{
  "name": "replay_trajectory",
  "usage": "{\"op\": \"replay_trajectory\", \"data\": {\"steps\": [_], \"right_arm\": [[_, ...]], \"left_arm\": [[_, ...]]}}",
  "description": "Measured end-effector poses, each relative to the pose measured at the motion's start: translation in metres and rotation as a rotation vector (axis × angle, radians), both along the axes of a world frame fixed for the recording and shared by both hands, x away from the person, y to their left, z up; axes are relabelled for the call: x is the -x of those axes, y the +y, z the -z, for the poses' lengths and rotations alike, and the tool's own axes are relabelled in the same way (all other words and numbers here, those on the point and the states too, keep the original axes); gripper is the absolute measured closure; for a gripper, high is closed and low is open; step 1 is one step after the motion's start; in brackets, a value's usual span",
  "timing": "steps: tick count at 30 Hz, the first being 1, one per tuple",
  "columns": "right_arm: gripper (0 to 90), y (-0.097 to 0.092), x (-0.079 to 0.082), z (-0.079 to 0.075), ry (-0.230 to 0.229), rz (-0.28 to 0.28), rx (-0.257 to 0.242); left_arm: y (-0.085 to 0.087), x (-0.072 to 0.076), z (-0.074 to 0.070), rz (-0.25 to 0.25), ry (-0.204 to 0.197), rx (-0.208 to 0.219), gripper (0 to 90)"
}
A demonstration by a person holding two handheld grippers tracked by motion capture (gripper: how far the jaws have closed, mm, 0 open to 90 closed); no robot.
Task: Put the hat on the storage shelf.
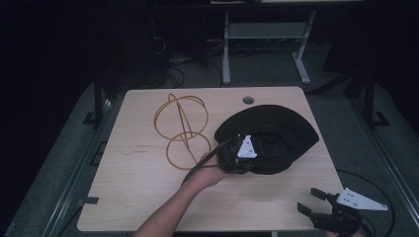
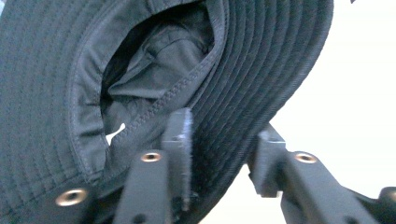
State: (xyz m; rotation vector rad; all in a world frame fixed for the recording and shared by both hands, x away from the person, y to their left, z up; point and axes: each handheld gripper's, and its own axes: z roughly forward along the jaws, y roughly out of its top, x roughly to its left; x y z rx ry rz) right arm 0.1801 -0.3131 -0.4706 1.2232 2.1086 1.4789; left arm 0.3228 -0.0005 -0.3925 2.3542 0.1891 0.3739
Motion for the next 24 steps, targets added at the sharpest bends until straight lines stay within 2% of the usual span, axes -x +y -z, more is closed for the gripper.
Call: {"op": "replay_trajectory", "data": {"steps": [2,4,7,10,17,24], "right_arm": [[19.9,0.000,0.000,0.000,-0.002,0.000,-0.002],[20.0,0.000,-0.001,0.001,-0.004,0.000,-0.002],[20.0,-0.001,-0.002,0.000,0.003,0.008,-0.009],[20.0,0.000,-0.003,0.001,0.002,0.014,-0.010],[20.0,0.001,-0.008,0.002,0.007,0.031,-0.030],[20.1,0.007,-0.016,0.004,0.027,0.072,-0.042]], "left_arm": [[0.000,0.000,-0.001,-0.004,-0.006,-0.002,73.4],[0.001,0.001,-0.002,-0.001,-0.020,0.008,77.6],[0.003,0.001,-0.003,-0.001,-0.019,0.027,84.8],[0.004,0.003,-0.003,0.005,-0.018,0.038,85.3],[0.007,0.011,-0.008,0.027,0.011,0.105,85.6],[0.007,0.018,-0.015,0.036,0.061,0.189,85.8]]}}
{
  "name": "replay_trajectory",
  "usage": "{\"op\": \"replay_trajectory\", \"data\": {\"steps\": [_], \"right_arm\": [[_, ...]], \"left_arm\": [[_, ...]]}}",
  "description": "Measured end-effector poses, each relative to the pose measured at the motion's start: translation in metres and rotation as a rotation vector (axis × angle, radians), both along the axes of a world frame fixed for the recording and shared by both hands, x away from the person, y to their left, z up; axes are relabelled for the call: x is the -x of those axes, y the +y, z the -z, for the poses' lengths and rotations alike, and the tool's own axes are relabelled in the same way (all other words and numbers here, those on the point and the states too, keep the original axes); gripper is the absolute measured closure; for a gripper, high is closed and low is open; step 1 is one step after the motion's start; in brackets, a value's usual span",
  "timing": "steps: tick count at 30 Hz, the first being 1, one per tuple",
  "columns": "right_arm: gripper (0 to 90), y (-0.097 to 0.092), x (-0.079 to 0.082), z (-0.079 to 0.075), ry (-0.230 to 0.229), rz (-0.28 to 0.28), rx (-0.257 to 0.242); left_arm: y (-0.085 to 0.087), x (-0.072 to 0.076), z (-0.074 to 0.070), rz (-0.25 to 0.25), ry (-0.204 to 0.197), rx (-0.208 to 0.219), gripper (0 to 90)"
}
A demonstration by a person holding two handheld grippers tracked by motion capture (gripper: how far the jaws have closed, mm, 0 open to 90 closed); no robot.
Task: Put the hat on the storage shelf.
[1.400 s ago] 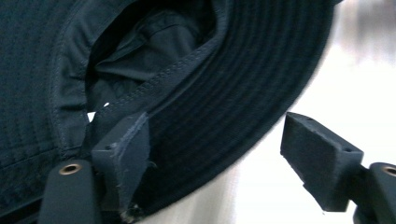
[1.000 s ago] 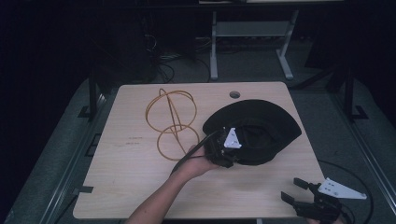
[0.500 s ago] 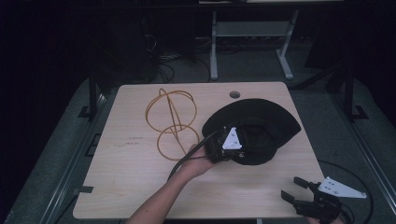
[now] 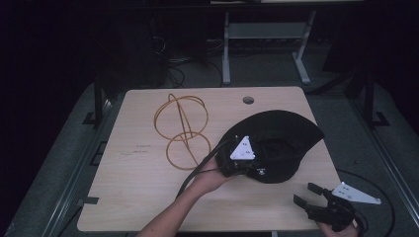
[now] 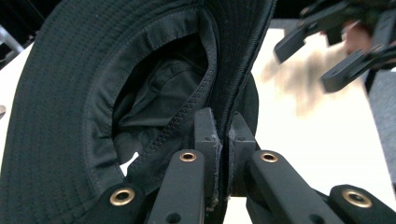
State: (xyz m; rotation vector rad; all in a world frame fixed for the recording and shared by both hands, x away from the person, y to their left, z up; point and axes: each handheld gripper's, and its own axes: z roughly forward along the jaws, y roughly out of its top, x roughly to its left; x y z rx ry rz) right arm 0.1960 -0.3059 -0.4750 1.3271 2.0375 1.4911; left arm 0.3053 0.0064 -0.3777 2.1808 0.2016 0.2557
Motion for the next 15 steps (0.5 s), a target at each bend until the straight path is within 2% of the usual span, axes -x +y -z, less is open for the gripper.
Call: {"op": "replay_trajectory", "data": {"steps": [3,5,15], "right_arm": [[20.2,0.000,-0.003,0.001,0.001,0.012,-0.013],[20.3,-0.001,-0.006,0.001,0.002,0.018,-0.055],[20.5,0.003,-0.017,0.002,0.015,0.028,-0.115]], "left_arm": [[0.001,0.001,-0.002,0.003,0.014,0.018,85.8],[0.002,0.002,-0.002,-0.002,0.020,0.030,85.8],[0.004,0.000,-0.004,-0.013,0.053,0.065,85.8]]}}
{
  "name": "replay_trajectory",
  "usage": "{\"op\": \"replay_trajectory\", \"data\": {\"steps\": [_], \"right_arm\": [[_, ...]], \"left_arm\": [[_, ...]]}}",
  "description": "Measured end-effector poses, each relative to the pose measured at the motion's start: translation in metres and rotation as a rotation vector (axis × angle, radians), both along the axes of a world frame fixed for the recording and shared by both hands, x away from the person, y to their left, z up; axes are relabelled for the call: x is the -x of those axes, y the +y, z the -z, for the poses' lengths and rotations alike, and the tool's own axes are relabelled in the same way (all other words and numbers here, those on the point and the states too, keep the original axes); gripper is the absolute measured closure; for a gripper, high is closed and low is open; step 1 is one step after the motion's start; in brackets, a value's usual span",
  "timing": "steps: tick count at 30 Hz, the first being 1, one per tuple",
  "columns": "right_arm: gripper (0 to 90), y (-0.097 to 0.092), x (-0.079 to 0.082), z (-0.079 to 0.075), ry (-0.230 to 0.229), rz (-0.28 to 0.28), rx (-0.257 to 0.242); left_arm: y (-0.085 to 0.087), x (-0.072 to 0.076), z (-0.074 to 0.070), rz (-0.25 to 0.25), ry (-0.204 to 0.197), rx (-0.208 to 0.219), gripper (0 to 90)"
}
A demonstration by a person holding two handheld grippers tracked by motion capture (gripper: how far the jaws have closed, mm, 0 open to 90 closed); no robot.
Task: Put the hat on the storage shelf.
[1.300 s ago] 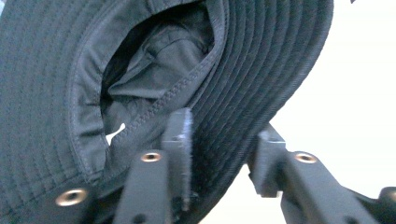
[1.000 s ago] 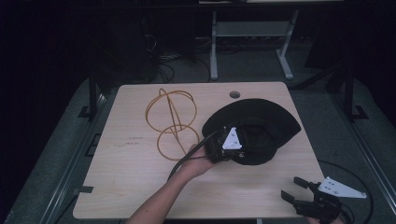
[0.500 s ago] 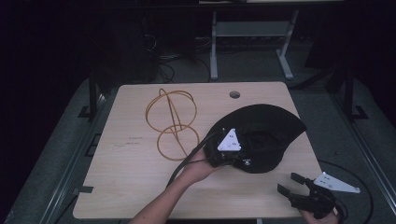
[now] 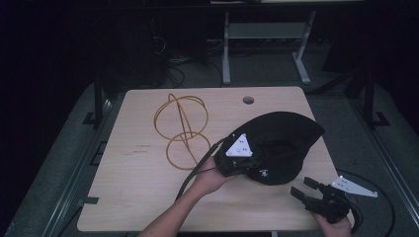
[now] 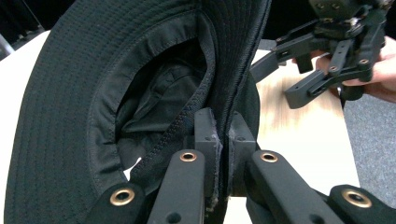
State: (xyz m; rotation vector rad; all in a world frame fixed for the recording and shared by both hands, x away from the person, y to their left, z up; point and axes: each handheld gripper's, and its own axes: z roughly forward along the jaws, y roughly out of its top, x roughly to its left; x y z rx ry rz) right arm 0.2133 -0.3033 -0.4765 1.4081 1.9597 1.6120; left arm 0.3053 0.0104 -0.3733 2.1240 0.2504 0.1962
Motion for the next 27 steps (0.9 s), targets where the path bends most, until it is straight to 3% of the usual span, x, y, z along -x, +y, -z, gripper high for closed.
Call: {"op": "replay_trajectory", "data": {"steps": [13,19,22,24,27], "right_arm": [[16.6,0.005,-0.021,0.003,0.015,-0.007,-0.160],[17.1,-0.001,-0.024,0.004,0.054,0.012,-0.214],[22.3,-0.003,-0.025,0.005,0.064,-0.001,-0.243],[28.9,-0.004,-0.026,0.005,0.048,-0.010,-0.259],[44.6,-0.006,-0.029,0.004,0.023,-0.024,-0.300]], "left_arm": [[-0.004,0.000,-0.006,0.010,0.019,0.050,85.9],[-0.006,0.002,-0.008,0.028,0.016,0.050,85.9],[-0.007,0.002,-0.008,0.033,0.015,0.052,85.9],[-0.007,0.003,-0.008,0.037,0.015,0.055,86.0],[-0.009,0.004,-0.008,0.041,0.014,0.053,86.0]]}}
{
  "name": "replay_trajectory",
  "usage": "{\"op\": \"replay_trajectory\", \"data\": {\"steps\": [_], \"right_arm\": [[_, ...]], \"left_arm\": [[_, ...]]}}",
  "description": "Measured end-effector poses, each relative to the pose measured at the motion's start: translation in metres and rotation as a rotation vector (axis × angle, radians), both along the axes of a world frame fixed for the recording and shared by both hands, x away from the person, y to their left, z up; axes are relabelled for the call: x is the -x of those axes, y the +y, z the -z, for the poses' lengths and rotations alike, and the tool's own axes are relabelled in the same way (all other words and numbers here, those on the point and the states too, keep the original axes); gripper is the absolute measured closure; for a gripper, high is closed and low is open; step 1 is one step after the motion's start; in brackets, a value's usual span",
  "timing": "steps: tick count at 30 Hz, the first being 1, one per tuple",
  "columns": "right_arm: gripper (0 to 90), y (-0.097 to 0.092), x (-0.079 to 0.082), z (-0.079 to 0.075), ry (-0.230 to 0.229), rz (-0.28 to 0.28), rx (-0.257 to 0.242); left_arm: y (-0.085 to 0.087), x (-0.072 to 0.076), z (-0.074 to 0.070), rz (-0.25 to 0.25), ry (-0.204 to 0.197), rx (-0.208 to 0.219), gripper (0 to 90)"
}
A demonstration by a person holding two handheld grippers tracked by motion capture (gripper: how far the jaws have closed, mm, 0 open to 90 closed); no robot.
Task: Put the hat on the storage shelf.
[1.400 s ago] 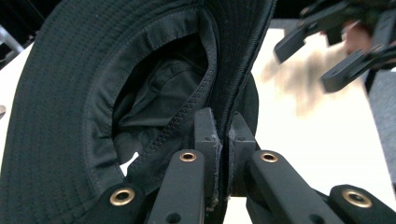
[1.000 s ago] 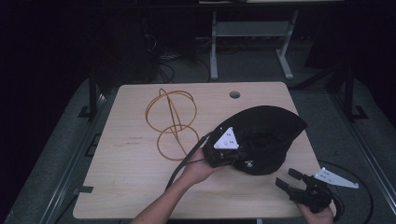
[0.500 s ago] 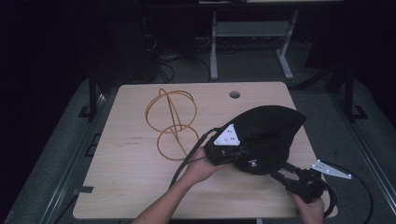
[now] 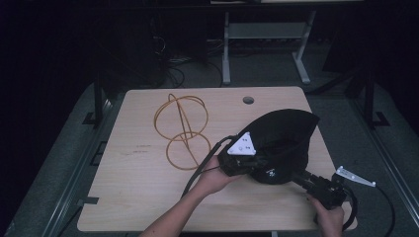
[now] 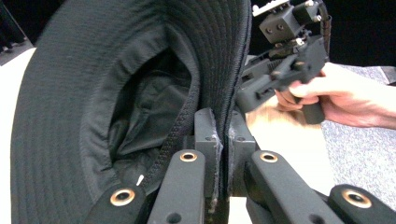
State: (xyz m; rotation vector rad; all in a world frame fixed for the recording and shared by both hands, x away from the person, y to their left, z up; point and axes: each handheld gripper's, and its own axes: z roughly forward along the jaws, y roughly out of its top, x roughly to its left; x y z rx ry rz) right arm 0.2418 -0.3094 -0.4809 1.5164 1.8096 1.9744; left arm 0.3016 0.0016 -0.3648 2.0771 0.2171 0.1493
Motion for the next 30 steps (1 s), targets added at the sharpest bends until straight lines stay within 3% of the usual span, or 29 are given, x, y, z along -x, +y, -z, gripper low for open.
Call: {"op": "replay_trajectory", "data": {"steps": [4,5,9,12,21,30], "right_arm": [[62.2,0.003,-0.007,-0.001,-0.035,-0.014,-0.012],[71.0,0.006,-0.009,-0.003,-0.041,0.001,0.006],[78.8,0.009,-0.011,-0.005,-0.042,0.009,0.025],[85.0,0.010,-0.010,-0.007,-0.046,0.026,0.068],[87.5,0.005,-0.004,-0.010,-0.067,0.055,0.056],[87.6,0.000,-0.001,-0.012,-0.105,0.065,0.025]], "left_arm": [[-0.002,0.000,-0.002,0.005,-0.017,-0.012,86.0],[-0.002,0.000,-0.002,0.006,-0.016,-0.013,86.0],[-0.001,0.000,-0.002,0.005,-0.017,-0.013,86.0],[0.000,0.000,-0.002,0.005,-0.011,-0.017,85.9],[0.002,0.003,-0.003,0.001,-0.011,-0.044,85.2],[0.005,0.005,-0.005,-0.021,-0.022,-0.078,78.8]]}}
